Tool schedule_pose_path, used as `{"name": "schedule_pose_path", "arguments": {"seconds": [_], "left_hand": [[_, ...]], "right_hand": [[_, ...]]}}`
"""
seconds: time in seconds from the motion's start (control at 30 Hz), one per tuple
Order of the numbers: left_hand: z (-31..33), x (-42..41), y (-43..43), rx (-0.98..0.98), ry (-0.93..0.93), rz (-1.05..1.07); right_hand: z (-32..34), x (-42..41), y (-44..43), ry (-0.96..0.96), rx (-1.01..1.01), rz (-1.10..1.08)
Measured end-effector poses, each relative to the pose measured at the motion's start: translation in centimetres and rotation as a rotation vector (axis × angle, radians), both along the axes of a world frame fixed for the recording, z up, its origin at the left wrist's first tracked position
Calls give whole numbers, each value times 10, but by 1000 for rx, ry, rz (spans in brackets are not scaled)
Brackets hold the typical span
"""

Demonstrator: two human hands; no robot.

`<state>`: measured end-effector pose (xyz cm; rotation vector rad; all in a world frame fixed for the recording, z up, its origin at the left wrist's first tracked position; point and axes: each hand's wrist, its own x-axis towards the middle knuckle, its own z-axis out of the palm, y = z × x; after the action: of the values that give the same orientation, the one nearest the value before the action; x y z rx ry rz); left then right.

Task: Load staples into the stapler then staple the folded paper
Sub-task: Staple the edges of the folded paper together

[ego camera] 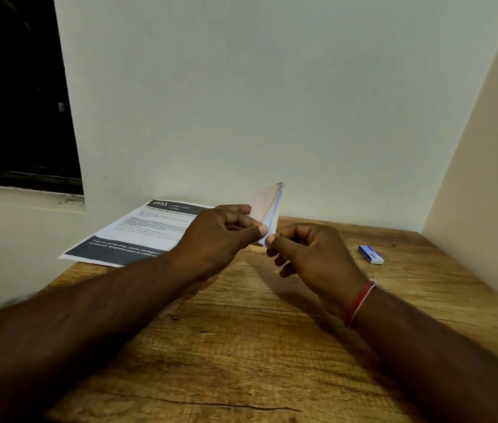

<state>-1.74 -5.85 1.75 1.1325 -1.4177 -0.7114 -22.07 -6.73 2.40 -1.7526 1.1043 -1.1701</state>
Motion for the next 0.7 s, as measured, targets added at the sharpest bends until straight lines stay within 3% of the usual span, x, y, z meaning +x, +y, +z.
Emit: {"name": "schedule_pose_path", "arguments": {"seconds": [0.2,0.43,0.53,0.7], "left_hand": [[5,-1,2,128,301,-214],[6,-2,3,115,328,-234],[6,0,4,51,282,-171],[3,8,3,-107,-28,-9]], "right_hand": [[1,-4,-5,-168,59,132],[-1,-9,-10,-165,36,179],[-1,-9,-10,-147,34,191],[0,-9,-10,-268,126,170]]}}
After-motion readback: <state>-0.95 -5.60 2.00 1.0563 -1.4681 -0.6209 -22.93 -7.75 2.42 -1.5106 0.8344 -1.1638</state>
